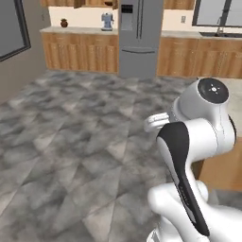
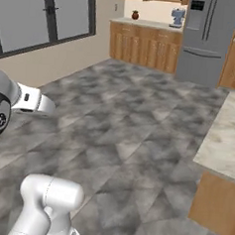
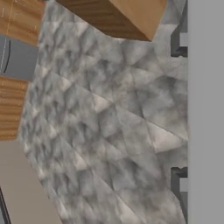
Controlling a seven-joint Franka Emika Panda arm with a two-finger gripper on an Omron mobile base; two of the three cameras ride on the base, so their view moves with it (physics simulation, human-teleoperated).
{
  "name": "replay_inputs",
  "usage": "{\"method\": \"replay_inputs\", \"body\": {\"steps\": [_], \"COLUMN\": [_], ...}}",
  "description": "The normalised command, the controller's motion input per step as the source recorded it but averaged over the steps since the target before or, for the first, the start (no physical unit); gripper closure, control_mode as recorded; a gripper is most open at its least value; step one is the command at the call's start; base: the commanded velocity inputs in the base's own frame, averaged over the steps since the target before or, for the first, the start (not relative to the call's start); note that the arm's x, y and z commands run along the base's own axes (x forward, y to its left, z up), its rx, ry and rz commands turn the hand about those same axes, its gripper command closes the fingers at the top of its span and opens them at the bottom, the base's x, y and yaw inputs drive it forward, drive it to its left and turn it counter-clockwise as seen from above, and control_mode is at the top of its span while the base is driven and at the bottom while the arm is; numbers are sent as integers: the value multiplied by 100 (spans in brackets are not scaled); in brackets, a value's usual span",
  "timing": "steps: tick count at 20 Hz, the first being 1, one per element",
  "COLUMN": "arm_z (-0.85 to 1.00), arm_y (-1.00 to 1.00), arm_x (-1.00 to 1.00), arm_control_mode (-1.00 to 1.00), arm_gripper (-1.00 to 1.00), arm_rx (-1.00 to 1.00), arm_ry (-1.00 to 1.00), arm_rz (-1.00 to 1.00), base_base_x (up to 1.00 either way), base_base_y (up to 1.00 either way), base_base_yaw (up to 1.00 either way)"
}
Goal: Move the bowls from the cabinet to the plates on the dining table.
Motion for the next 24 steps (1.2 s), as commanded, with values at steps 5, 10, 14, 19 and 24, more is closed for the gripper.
{"method": "replay_inputs", "body": {"steps": [5,10,14,19,24], "arm_z": [0,0,0,0,0], "arm_y": [0,0,0,0,0], "arm_x": [0,0,0,0,0], "arm_control_mode": [100,100,100,100,100], "arm_gripper": [-100,-100,-100,-100,-100], "arm_rx": [0,0,0,0,0], "arm_ry": [0,0,0,0,0], "arm_rz": [0,0,0,0,0], "base_base_x": [100,100,100,100,100], "base_base_y": [9,14,18,57,90], "base_base_yaw": [-17,-18,-29,-45,-43]}}
